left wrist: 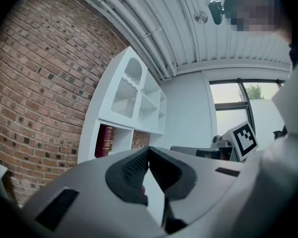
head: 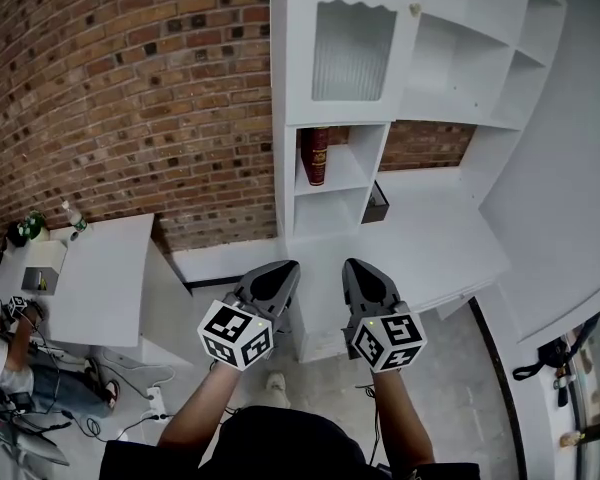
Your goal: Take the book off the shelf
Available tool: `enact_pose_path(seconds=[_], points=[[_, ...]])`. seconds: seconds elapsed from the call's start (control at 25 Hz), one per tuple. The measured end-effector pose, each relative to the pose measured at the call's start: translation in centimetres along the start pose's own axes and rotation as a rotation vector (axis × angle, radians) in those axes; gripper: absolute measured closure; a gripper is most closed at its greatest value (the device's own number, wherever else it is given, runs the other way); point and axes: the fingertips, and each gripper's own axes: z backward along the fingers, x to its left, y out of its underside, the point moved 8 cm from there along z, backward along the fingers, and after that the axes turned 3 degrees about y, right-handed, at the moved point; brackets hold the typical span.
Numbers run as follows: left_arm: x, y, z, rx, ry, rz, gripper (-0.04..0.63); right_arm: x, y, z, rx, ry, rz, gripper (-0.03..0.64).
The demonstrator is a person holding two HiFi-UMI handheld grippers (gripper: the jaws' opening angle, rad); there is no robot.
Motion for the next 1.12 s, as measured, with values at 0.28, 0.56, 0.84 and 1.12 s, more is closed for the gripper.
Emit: enact_pose_path(seconds=[0.28,0.56,0.84,1.12], points=[[4.6,-0.2,-2.1,-0.008,-0.005,0.026,0.578,-0.8,0.2,-4.6,0.007,0.035,0.013,0.598],[8.6,-0.8,-4.9,-0.012,0.026,0.047,0.578,-2.0,0.0,-9.0,0.022,0.066,0.023,0.598],[12.0,-1.6,-7.3,-0.014,0.071,0.059,0.578,-2.8,-0.6,-12.5,0.02,0.119,0.029,0.598],[15.1,-2.2,-8.9,-0.023,0.103,0.076,0.578,-3.1,-0.9,-15.6,0.03,0.157,0.048,0.597]])
